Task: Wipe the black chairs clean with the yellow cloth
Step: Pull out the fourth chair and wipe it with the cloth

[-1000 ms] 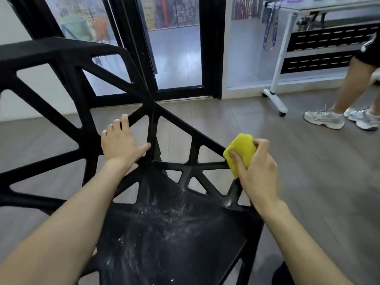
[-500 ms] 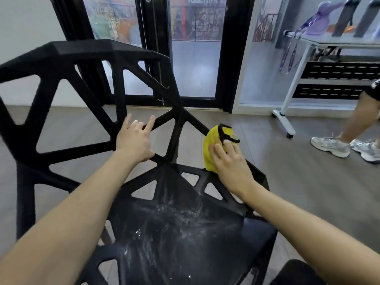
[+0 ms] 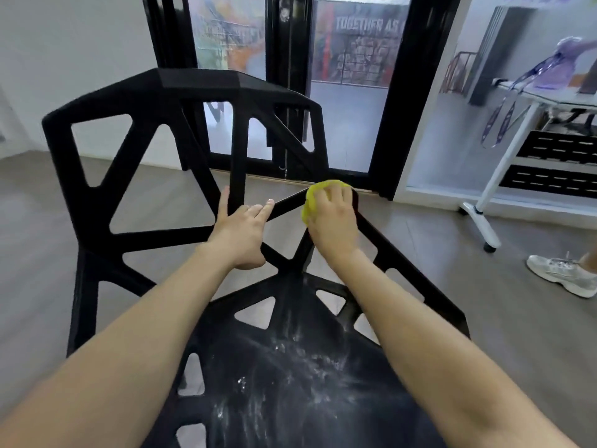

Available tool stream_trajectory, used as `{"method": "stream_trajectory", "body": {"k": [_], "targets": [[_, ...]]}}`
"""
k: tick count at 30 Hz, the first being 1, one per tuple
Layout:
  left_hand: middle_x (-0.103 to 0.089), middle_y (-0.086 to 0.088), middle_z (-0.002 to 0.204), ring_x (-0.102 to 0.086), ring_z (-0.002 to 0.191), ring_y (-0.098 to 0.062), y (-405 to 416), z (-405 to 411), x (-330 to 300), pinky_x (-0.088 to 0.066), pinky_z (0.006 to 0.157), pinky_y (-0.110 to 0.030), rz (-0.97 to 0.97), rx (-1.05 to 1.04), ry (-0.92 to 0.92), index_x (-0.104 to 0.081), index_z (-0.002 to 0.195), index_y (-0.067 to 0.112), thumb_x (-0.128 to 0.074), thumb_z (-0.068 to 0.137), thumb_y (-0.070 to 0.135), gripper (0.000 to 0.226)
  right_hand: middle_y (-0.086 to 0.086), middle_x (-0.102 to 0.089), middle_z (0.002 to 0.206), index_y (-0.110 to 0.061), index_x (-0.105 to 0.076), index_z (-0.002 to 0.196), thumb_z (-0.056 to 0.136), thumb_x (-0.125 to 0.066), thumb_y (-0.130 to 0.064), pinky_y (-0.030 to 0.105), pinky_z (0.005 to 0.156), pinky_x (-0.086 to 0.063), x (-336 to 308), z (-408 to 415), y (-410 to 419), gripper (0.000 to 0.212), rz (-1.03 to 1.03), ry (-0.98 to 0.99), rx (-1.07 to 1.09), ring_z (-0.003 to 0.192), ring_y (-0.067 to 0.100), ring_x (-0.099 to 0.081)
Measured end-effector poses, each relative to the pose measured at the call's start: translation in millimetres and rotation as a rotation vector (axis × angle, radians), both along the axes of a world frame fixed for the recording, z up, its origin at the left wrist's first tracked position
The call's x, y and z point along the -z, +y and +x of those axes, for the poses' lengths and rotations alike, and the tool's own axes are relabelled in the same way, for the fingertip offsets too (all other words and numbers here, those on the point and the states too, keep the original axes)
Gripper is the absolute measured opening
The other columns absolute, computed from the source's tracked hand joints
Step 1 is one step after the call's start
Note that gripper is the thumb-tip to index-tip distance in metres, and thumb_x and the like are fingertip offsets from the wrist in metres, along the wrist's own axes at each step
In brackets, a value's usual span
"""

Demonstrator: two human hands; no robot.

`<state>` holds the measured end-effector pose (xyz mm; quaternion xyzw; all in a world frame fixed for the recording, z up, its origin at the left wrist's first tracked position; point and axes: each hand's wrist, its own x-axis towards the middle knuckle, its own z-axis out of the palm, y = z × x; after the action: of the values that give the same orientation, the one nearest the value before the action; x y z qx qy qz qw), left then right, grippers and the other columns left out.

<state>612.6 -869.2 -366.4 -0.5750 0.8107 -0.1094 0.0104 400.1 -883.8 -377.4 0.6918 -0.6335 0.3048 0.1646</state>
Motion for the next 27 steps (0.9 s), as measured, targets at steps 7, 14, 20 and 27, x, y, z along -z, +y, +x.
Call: {"method": "stream_trajectory", "body": {"k": [7, 14, 20, 27], "targets": [[-0.037, 0.001, 0.164, -0.033, 0.155, -0.018, 2.7, -0.4, 10.3, 0.02, 0.125, -0.069, -0.103, 0.013, -0.016, 0.004, 0.172, 0.015, -0.064, 0.077, 0.046, 0.12, 0.006, -0.066, 0.106, -0.016, -0.069, 0.096, 0.087, -0.065, -0.011, 0.043, 0.09, -0.052, 9.0, -25.0, -0.1, 0.011, 0.054, 0.444, -0.192, 0.103, 0.031, -0.055], [-0.04, 0.001, 0.163, -0.032, 0.156, -0.017, 6.7, 2.3, 9.2, 0.019, 0.126, -0.067, -0.09, 0.037, 0.036, 0.0, 0.172, 0.015, -0.063, 0.076, 0.042, 0.118, 0.008, -0.067, 0.107, -0.012, -0.073, 0.099, 0.089, -0.06, -0.009, 0.042, 0.09, -0.053, 38.1, 11.6, 41.1, 0.017, 0.278, 0.615, -0.333, 0.105, 0.032, -0.054], [-0.039, 0.002, 0.16, -0.032, 0.156, -0.018, 5.7, -0.8, 13.5, 0.02, 0.126, -0.066, -0.087, 0.023, 0.048, 0.001, 0.172, 0.017, -0.071, 0.073, 0.042, 0.125, 0.01, -0.067, 0.102, -0.012, -0.071, 0.098, 0.085, -0.063, -0.007, 0.041, 0.088, -0.051, -18.6, -19.2, -0.2, 0.016, 0.055, 0.49, -0.155, 0.1, 0.032, -0.051], [-0.038, 0.002, 0.16, -0.034, 0.154, -0.018, 7.9, 1.1, 14.9, 0.021, 0.126, -0.066, -0.105, 0.029, 0.017, 0.002, 0.172, 0.016, -0.07, 0.072, 0.04, 0.125, 0.01, -0.068, 0.1, -0.012, -0.071, 0.097, 0.09, -0.064, -0.012, 0.04, 0.079, -0.053, -13.3, -13.4, 15.6, 0.01, 0.131, 0.521, -0.239, 0.1, 0.031, -0.056]]}}
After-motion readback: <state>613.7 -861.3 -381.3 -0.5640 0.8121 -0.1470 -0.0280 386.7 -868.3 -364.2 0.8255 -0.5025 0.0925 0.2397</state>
